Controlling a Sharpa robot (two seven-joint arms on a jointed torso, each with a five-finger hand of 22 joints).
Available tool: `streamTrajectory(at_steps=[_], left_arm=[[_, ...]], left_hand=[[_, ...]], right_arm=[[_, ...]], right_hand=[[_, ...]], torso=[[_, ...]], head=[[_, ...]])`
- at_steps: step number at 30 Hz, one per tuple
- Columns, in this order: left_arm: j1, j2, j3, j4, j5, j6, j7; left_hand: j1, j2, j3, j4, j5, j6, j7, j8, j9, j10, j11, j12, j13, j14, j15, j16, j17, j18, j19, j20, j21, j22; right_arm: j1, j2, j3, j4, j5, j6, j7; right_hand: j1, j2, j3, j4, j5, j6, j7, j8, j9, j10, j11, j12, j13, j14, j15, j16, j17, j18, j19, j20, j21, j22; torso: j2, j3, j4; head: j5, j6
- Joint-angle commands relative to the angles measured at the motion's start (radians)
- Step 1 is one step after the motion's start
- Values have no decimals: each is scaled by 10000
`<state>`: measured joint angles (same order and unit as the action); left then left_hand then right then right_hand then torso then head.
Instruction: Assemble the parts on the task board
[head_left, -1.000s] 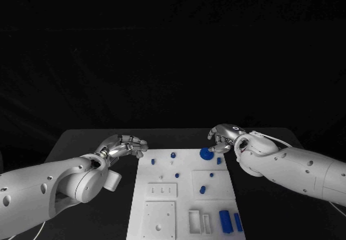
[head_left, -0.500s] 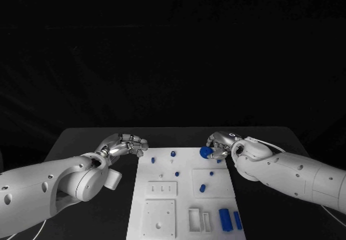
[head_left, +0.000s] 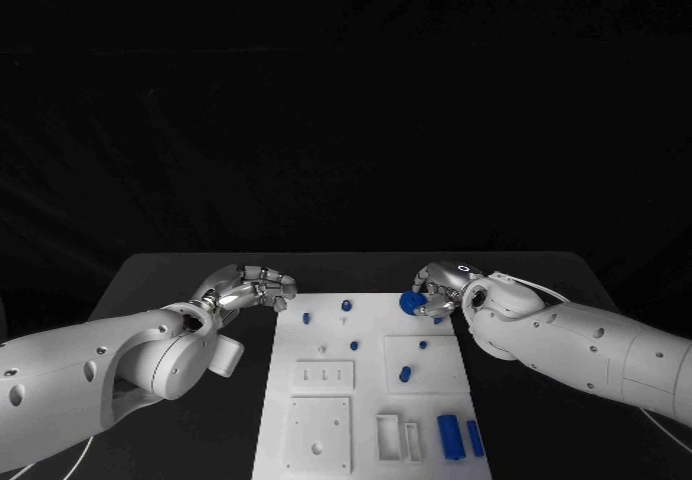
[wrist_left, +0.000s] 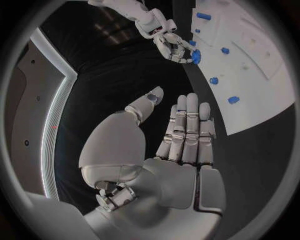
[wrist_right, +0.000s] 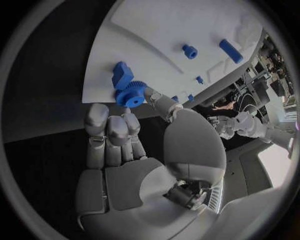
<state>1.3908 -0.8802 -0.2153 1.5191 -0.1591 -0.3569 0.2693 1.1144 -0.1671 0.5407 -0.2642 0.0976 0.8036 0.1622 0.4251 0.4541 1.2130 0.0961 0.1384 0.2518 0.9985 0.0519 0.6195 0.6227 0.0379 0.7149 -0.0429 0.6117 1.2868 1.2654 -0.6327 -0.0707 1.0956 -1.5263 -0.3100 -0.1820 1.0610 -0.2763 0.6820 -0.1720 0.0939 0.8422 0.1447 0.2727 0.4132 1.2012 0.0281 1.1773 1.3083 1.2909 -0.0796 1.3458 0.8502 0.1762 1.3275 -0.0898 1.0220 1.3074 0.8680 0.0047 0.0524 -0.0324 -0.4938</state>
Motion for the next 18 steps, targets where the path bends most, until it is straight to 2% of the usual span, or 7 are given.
streamTrajectory(at_steps=[1, 7, 18], left_arm=[[10, 1, 4, 36, -42, 134, 85], [11, -22, 4, 70, -43, 130, 81], [12, -22, 5, 73, -45, 128, 77]], left_hand=[[13, 18, 26, 0, 12, 16, 53, -30, -1, -34, 26, -32, 10, 78, -11, -36, -12, -76, -14, -54, 59, -10], [15, 20, 28, -1, 14, 15, 54, -31, -2, -35, 27, -33, 11, 78, -11, -36, -12, -76, -14, -54, 60, -11], [18, 22, 29, -1, 16, 16, 54, -31, -1, -35, 27, -34, 13, 77, -11, -36, -12, -77, -15, -54, 60, -11]], right_arm=[[-22, 38, -4, -72, -115, 395, 113], [-55, 117, -16, -135, -90, 551, 131], [-101, 192, -49, -172, -216, 642, 9]], right_hand=[[21, 112, 22, 80, 23, 77, -20, 75, 13, 106, 9, 97, 455, -80, -14, 66, 19, 856, -14, -50, 40, 231], [-15, 235, 115, 189, -28, 210, -74, 156, 42, 209, -41, 267, 498, -75, -60, 66, 90, 856, -36, -54, 123, 228], [-78, 232, 129, 253, -63, 300, -104, 210, 61, 314, -70, 414, 543, -68, -87, 64, 141, 856, -56, -53, 185, 227]], torso=[[5, 0, 10], [7, 3, 3], [-7, -2, -9]], head=[[-14, -17], [6, -55], [15, -119]])
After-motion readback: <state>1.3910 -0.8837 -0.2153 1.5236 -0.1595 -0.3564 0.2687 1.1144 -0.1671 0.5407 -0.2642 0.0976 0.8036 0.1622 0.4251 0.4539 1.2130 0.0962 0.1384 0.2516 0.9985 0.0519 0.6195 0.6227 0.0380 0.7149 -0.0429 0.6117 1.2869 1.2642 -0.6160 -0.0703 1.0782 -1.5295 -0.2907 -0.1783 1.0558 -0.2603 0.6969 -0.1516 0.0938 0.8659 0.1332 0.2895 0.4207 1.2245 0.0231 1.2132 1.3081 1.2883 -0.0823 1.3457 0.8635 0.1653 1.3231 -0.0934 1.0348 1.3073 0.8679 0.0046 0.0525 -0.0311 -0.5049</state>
